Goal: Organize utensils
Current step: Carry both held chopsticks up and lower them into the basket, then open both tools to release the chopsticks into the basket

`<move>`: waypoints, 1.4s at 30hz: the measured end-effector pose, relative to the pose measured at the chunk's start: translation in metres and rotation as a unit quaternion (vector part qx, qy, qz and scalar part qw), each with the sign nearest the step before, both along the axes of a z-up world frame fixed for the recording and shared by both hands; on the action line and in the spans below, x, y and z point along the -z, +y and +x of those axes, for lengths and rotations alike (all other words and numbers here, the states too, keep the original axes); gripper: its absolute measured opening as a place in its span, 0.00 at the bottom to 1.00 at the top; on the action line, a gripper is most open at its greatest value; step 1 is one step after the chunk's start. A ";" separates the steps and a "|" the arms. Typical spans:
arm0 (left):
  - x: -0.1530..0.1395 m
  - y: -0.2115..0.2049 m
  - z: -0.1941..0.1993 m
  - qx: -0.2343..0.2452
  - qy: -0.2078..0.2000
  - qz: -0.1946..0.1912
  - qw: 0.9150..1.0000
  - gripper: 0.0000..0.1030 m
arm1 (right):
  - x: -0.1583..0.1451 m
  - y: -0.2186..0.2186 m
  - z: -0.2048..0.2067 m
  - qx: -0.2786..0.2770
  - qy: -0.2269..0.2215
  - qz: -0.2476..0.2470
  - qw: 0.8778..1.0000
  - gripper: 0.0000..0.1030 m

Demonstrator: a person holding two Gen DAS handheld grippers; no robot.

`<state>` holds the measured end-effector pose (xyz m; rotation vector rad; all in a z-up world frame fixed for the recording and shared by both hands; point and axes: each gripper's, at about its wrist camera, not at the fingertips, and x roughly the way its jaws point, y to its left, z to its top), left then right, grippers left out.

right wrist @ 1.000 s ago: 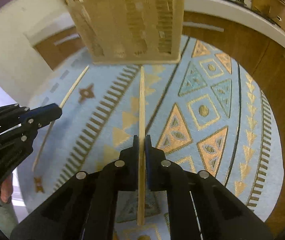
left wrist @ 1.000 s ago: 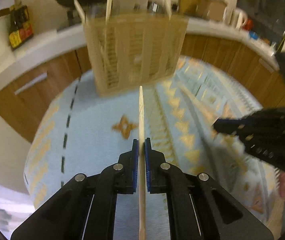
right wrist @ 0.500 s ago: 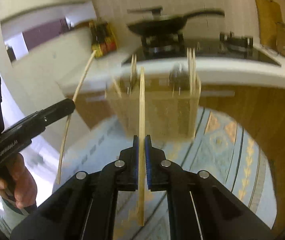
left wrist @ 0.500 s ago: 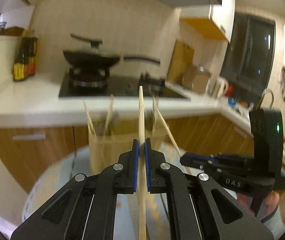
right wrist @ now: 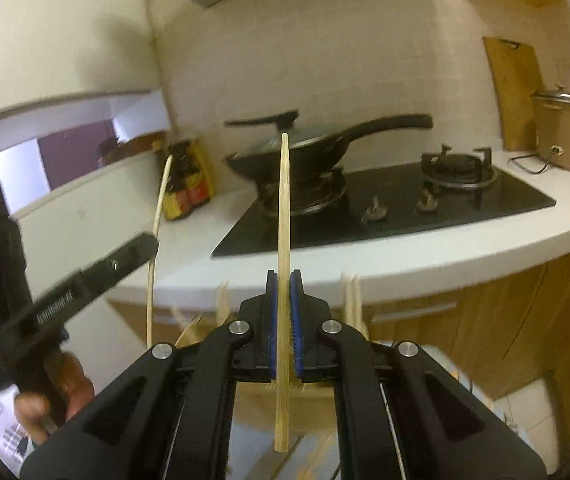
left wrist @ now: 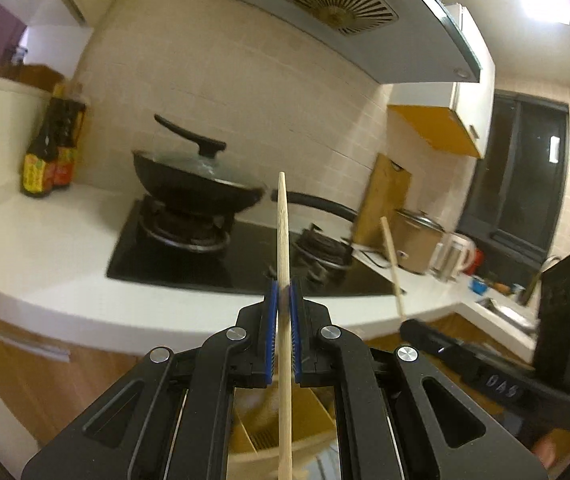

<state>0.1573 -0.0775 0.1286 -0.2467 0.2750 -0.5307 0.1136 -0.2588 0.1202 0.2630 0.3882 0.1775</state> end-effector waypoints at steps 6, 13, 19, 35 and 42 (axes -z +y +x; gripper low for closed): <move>0.015 -0.008 0.013 -0.064 -0.047 0.012 0.997 0.04 | 0.016 -0.007 0.032 0.047 -0.009 -0.022 0.999 0.04; 0.029 -0.008 0.026 -0.095 -0.061 0.018 0.993 0.04 | 0.035 -0.007 0.052 0.064 -0.036 -0.019 0.997 0.04; 0.043 -0.011 0.019 -0.114 -0.088 0.041 0.989 0.04 | 0.055 -0.014 0.051 0.067 -0.065 0.001 0.996 0.04; 0.050 0.012 -0.013 -0.092 -0.059 0.018 0.994 0.38 | 0.044 -0.026 -0.017 0.017 -0.040 0.012 0.999 0.07; 0.040 0.034 -0.050 -0.085 -0.056 0.004 0.995 0.65 | 0.046 -0.016 -0.069 -0.001 -0.037 0.011 0.999 0.34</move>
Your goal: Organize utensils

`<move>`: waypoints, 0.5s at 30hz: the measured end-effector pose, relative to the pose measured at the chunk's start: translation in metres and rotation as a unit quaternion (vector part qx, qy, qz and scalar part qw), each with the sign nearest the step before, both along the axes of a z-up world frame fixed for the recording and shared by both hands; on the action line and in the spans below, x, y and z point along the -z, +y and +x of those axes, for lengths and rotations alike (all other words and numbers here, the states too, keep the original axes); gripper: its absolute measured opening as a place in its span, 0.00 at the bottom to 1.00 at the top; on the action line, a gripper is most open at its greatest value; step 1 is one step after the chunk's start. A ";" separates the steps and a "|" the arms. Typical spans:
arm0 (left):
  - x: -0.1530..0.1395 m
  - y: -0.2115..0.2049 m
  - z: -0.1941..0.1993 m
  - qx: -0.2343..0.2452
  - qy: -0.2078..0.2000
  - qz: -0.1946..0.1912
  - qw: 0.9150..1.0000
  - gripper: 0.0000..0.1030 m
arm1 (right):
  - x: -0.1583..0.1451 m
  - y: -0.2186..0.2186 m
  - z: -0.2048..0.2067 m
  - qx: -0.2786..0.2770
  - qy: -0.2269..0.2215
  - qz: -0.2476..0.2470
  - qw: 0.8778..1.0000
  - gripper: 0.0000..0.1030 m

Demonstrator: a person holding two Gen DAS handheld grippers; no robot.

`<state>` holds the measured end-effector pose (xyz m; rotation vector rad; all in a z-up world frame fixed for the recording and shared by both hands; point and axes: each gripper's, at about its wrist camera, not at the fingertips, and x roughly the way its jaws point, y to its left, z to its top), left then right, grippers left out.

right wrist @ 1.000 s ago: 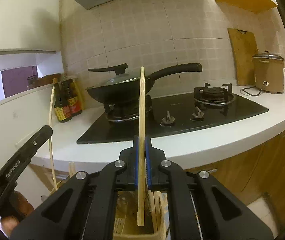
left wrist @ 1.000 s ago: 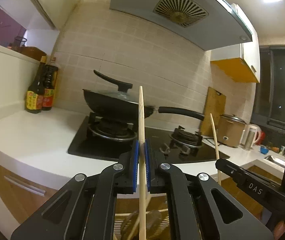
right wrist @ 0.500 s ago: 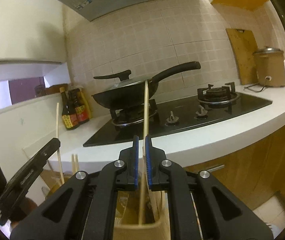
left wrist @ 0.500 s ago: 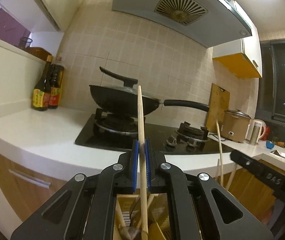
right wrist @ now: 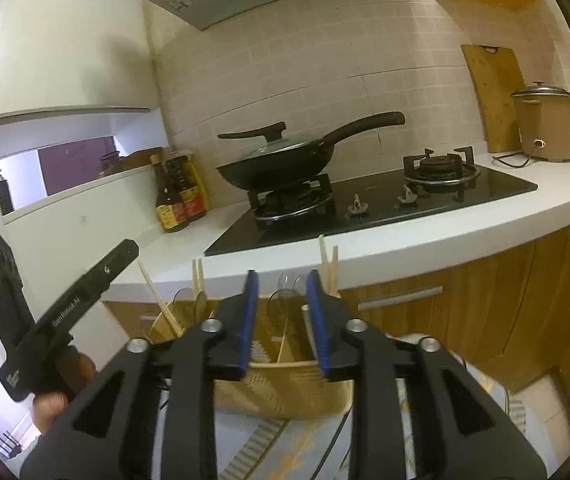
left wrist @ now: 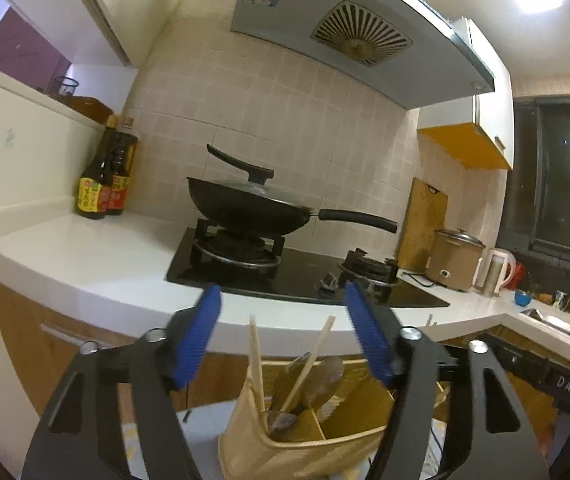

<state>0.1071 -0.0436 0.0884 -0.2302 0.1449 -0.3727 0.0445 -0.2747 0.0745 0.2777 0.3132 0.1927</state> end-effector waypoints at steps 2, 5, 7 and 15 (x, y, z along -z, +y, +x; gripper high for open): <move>0.001 0.004 -0.011 -0.005 0.000 0.005 1.000 0.69 | 0.000 0.004 -0.011 0.001 -0.005 -0.006 1.000 0.52; 0.005 -0.001 -0.010 -0.047 -0.021 0.025 0.998 0.69 | -0.008 0.012 -0.006 -0.005 -0.019 -0.032 0.999 0.53; 0.009 -0.008 0.017 -0.048 0.023 0.048 0.997 0.46 | -0.012 0.008 0.021 -0.017 0.010 -0.021 1.000 0.52; 0.002 0.000 0.032 -0.029 0.015 0.036 0.999 0.65 | -0.027 -0.001 0.053 -0.026 0.021 -0.007 0.999 0.53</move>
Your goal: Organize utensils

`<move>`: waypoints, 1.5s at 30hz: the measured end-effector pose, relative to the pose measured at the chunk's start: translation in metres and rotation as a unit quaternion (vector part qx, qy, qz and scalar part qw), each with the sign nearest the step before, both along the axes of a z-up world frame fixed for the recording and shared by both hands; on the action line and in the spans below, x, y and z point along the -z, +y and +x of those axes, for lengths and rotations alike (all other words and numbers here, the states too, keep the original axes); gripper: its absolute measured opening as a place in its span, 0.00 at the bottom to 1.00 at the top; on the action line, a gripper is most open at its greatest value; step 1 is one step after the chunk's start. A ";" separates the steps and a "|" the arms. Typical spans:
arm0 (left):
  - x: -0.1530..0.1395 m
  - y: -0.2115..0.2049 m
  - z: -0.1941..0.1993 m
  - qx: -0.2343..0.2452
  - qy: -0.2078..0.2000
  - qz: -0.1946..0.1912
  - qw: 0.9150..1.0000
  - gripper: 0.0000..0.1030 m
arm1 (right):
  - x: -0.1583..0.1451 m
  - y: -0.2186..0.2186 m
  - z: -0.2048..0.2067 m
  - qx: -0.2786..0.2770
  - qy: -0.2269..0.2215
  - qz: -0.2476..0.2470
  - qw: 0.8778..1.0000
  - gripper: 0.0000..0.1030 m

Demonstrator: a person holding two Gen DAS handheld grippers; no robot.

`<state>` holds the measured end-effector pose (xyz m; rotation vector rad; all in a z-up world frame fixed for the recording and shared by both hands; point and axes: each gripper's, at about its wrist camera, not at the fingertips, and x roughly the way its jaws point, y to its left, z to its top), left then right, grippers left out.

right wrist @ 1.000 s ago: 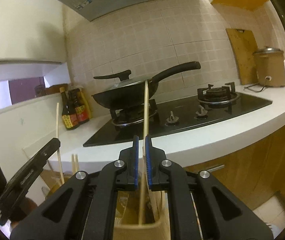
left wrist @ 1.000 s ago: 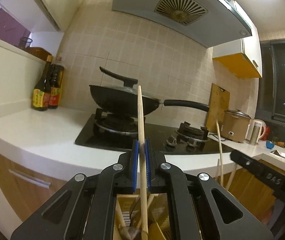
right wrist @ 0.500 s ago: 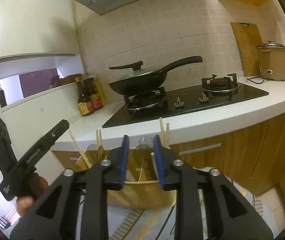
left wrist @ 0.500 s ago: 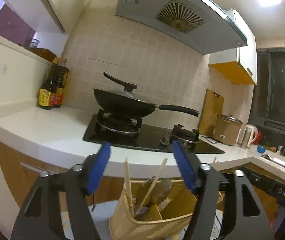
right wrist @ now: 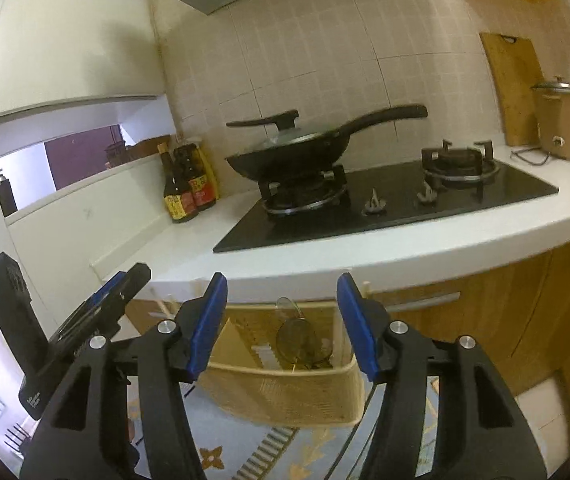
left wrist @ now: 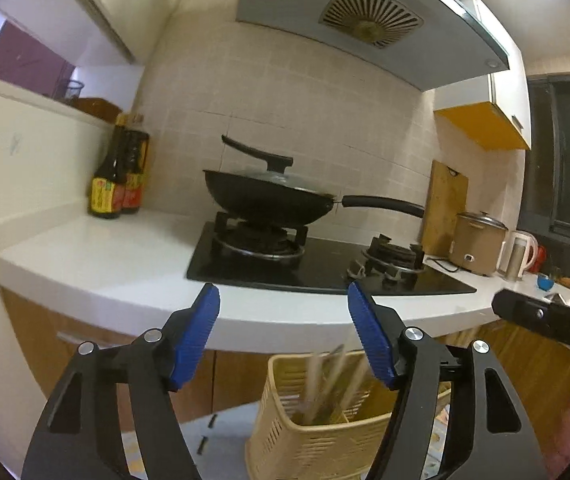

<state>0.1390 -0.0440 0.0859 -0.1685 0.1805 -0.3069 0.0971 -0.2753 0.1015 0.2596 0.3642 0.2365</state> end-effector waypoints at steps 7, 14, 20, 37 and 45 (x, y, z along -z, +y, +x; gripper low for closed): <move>-0.017 0.014 -0.024 0.015 -0.012 -0.012 1.000 0.79 | -0.016 0.004 -0.031 0.007 -0.032 -0.013 0.999 0.65; 0.004 0.017 -0.081 -0.010 0.001 0.016 1.000 0.93 | 0.035 0.026 -0.096 0.090 -0.038 -0.095 0.991 0.78; 0.055 -0.012 -0.114 -0.057 0.002 0.087 0.995 0.93 | 0.091 0.033 -0.113 0.139 -0.032 -0.095 0.985 0.86; 0.083 -0.028 -0.117 -0.089 -0.005 0.157 0.984 0.93 | 0.121 0.028 -0.097 0.118 0.001 -0.101 0.988 0.92; 0.082 -0.022 -0.111 -0.093 0.009 0.144 0.985 0.93 | 0.123 0.035 -0.094 0.111 0.008 -0.117 0.987 0.92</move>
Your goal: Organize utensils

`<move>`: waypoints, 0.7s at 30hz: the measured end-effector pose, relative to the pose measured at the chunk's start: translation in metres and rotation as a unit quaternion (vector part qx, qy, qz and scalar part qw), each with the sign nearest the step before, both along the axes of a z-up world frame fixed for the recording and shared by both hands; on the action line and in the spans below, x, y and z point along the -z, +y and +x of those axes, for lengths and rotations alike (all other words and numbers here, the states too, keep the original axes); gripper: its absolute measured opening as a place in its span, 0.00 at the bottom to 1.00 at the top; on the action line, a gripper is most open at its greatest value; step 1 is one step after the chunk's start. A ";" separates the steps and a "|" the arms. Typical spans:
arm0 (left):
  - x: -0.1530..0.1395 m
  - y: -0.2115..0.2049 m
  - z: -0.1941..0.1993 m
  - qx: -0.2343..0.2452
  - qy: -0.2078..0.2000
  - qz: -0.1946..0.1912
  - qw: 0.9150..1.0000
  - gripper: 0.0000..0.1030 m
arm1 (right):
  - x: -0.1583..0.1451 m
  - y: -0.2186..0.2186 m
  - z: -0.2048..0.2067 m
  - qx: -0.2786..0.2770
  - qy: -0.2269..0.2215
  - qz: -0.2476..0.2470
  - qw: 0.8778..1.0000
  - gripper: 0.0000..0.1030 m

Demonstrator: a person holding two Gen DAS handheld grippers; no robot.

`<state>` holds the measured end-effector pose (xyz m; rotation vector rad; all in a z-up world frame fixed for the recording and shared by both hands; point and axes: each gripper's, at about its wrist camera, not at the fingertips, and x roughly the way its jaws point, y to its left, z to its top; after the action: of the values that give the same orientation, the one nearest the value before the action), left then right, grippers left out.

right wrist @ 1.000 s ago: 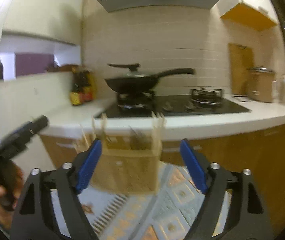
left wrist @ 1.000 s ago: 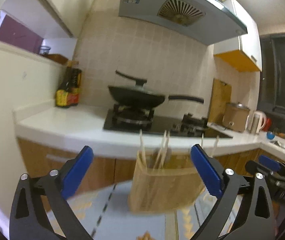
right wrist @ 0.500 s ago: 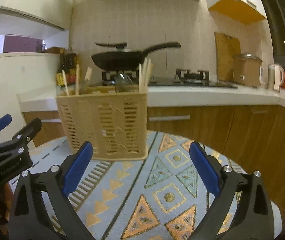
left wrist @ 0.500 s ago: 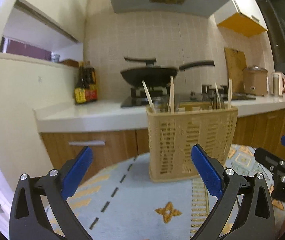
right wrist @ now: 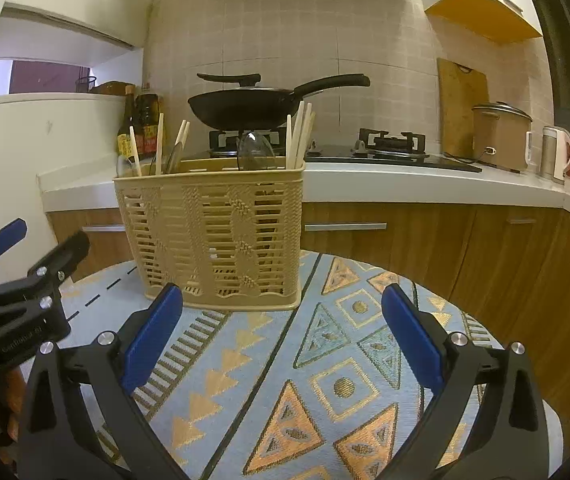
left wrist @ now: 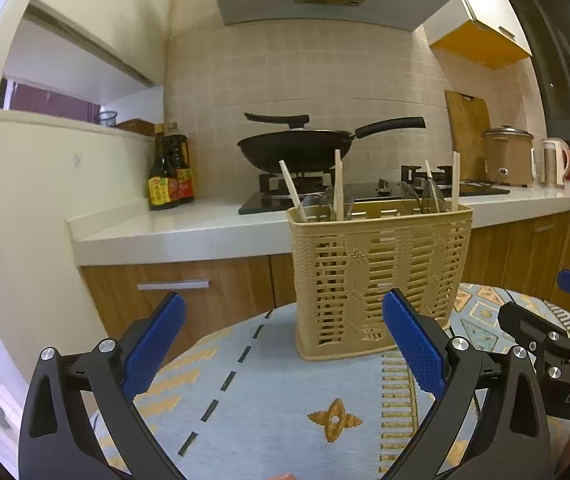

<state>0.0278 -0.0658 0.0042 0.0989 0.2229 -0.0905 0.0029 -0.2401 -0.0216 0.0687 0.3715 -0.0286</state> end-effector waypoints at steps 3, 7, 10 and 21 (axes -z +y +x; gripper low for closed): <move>0.000 0.005 0.003 -0.002 0.010 -0.013 1.000 0.93 | 0.001 -0.002 0.002 0.003 0.004 0.004 1.000 0.92; 0.000 0.011 0.007 -0.006 0.020 -0.029 0.999 0.93 | 0.003 -0.003 0.004 0.003 0.012 0.007 1.000 0.92; 0.000 0.013 0.007 -0.006 0.024 -0.034 0.999 0.93 | 0.003 -0.002 0.004 0.003 0.012 0.004 1.000 0.92; 0.000 0.016 0.007 -0.010 0.027 -0.042 0.999 0.93 | 0.003 -0.002 0.003 0.005 0.014 0.004 1.000 0.92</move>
<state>0.0353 -0.0496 0.0045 0.0103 0.2731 -0.0825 0.0064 -0.2425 -0.0250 0.0783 0.3990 -0.0372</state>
